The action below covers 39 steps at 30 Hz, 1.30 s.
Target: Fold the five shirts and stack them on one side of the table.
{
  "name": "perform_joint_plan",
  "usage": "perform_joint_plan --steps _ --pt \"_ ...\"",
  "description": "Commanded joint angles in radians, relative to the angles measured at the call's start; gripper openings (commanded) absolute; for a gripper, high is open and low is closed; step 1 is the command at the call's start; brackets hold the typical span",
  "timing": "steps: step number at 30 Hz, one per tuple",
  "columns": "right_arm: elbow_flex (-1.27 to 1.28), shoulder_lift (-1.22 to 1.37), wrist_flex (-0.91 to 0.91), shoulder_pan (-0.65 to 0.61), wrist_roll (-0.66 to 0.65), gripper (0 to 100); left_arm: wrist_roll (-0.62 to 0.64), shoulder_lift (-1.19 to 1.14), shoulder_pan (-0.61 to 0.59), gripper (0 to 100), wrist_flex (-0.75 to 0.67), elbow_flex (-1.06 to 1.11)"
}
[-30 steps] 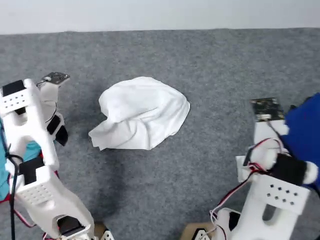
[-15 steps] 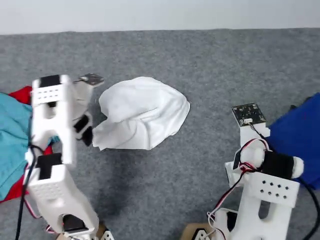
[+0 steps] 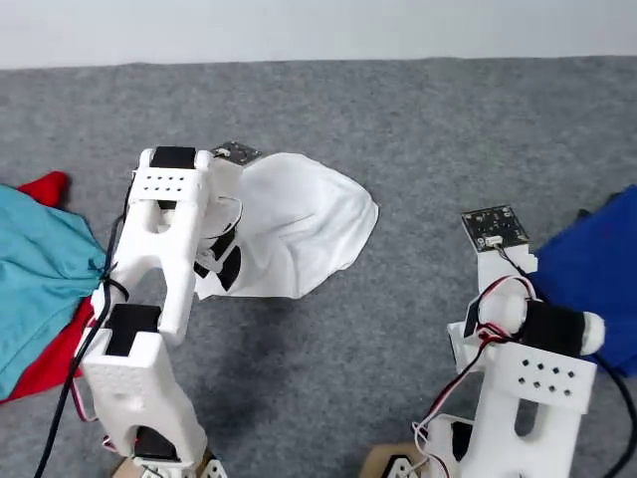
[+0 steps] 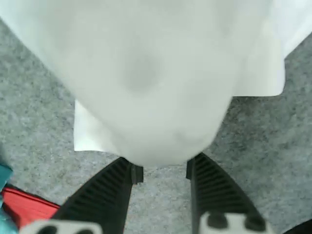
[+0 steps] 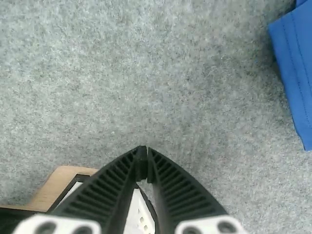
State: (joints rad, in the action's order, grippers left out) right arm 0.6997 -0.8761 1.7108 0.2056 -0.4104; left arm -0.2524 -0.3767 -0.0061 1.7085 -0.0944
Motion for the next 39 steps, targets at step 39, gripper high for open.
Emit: perform_joint_plan --steps 39 --pt "-0.011 -0.008 -0.018 -0.012 -0.014 1.3 0.066 -0.12 0.087 0 -0.227 0.087"
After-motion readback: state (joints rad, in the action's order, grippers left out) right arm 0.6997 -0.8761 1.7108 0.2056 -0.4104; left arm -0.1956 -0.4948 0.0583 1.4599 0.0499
